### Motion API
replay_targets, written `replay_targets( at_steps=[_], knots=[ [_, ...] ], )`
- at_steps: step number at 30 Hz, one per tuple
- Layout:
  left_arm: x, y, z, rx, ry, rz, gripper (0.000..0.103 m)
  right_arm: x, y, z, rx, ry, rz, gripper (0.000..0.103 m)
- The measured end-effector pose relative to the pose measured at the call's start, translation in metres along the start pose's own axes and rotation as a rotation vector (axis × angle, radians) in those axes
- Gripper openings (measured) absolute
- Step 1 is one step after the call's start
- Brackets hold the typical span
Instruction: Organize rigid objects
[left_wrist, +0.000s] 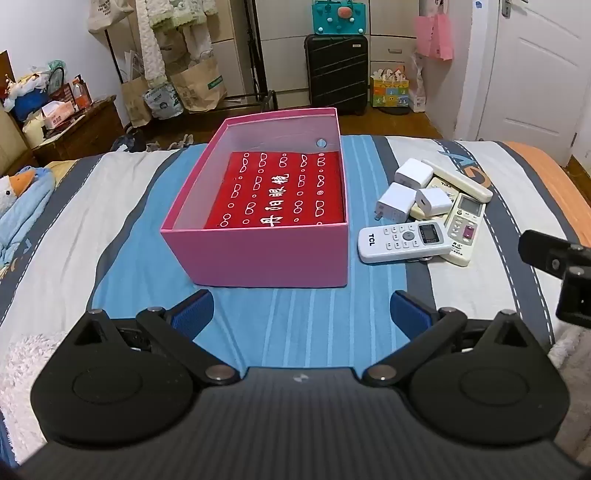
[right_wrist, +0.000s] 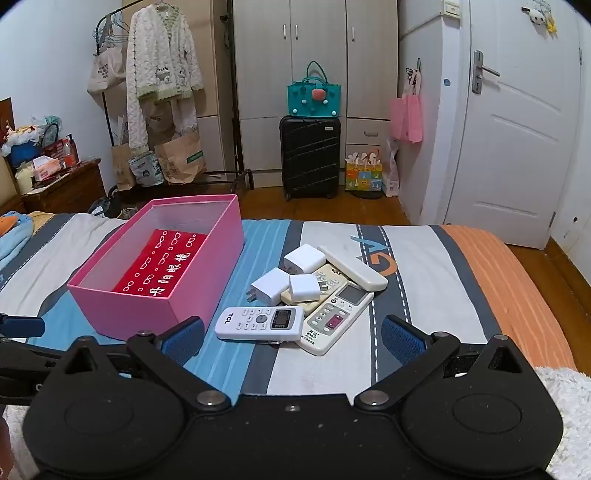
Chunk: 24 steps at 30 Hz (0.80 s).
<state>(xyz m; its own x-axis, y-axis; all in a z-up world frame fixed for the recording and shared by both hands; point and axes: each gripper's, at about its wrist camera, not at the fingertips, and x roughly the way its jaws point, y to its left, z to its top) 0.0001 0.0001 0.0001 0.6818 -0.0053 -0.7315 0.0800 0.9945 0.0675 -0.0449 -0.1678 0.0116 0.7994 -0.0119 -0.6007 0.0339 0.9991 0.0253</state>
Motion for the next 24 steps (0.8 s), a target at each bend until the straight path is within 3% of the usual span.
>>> replay_targets(
  at_steps=[11,15,24],
  knots=[
    [-0.003,-0.001,-0.003,0.011,-0.018,-0.002,0.103,0.0,0.002,0.0,-0.006,0.002,-0.007,0.103],
    [0.0,0.004,-0.004,-0.02,0.006,-0.043,0.103,-0.003,0.002,0.001,-0.007,0.005,-0.009,0.103],
    [0.005,0.012,-0.003,-0.04,-0.024,0.021,0.103,0.005,-0.001,-0.001,-0.005,0.013,-0.028,0.103]
  ],
)
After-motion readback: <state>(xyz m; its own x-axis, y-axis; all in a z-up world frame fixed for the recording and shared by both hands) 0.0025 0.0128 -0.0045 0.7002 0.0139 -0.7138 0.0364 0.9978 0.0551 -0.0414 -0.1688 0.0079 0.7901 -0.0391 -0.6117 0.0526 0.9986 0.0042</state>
